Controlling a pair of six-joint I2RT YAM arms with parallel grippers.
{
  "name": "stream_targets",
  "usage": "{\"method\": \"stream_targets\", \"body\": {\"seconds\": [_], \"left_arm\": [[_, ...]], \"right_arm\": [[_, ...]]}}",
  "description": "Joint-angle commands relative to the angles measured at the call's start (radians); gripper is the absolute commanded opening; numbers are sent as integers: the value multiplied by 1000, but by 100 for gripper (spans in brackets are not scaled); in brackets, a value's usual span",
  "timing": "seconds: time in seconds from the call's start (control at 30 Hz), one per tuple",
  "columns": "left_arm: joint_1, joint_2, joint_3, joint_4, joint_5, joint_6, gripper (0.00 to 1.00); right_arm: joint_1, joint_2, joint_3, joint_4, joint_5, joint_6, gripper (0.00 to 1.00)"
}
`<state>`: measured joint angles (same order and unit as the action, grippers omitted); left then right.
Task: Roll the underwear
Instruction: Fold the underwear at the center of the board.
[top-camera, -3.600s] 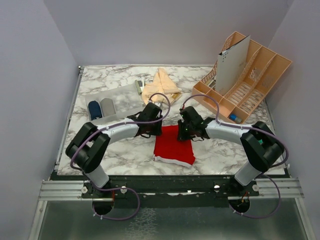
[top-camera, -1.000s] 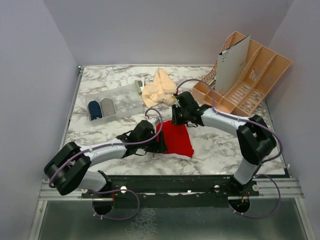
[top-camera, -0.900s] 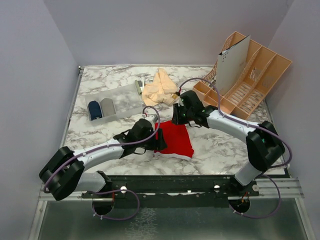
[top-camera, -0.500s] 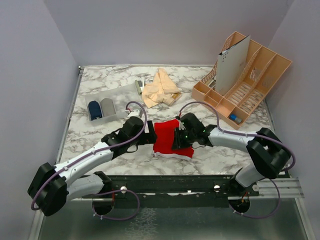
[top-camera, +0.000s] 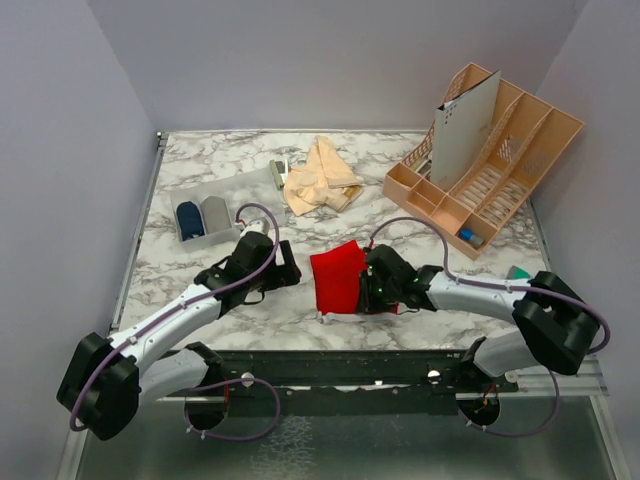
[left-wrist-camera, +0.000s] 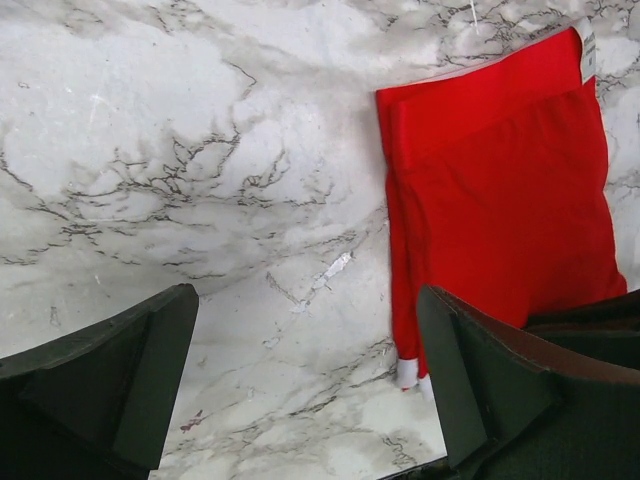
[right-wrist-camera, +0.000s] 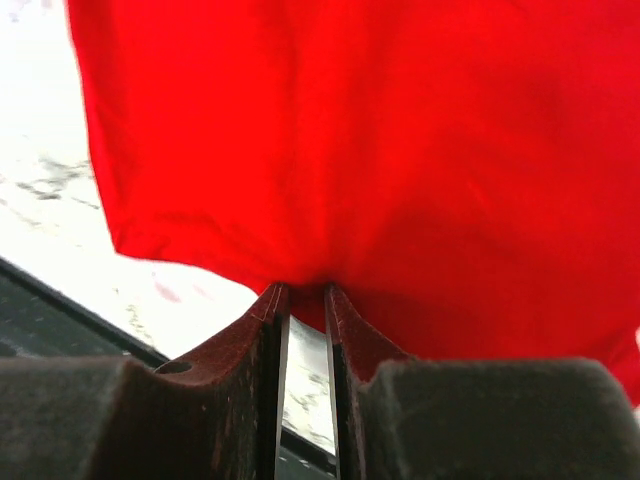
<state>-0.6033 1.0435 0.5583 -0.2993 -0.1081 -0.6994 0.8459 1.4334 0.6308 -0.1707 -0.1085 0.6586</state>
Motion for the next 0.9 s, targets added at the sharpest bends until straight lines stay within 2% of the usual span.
{"method": "stream_targets", "body": {"seconds": [0.0, 0.1, 0.17, 0.27, 0.37, 0.5, 0.67, 0.87], "left_arm": [[5, 15, -12, 36, 62, 15, 99], [5, 23, -16, 57, 66, 1, 99], [7, 23, -27, 91, 70, -21, 99], [14, 36, -38, 147, 88, -53, 99], [33, 68, -28, 170, 119, -72, 99], [62, 87, -28, 176, 149, -87, 99], [104, 70, -46, 174, 165, -95, 99], [143, 54, -73, 172, 184, -92, 99]], "right_arm": [[2, -49, -17, -289, 279, 54, 26], [1, -98, 60, -424, 438, 110, 26], [0, -142, 103, -432, 493, 88, 28], [1, -195, 137, -336, 413, -5, 29], [1, -217, 120, -180, 221, -69, 29], [39, -180, 68, -25, 62, -28, 29], [148, -74, 98, -28, 105, -8, 29], [273, 18, 158, -108, 244, -4, 38]]}}
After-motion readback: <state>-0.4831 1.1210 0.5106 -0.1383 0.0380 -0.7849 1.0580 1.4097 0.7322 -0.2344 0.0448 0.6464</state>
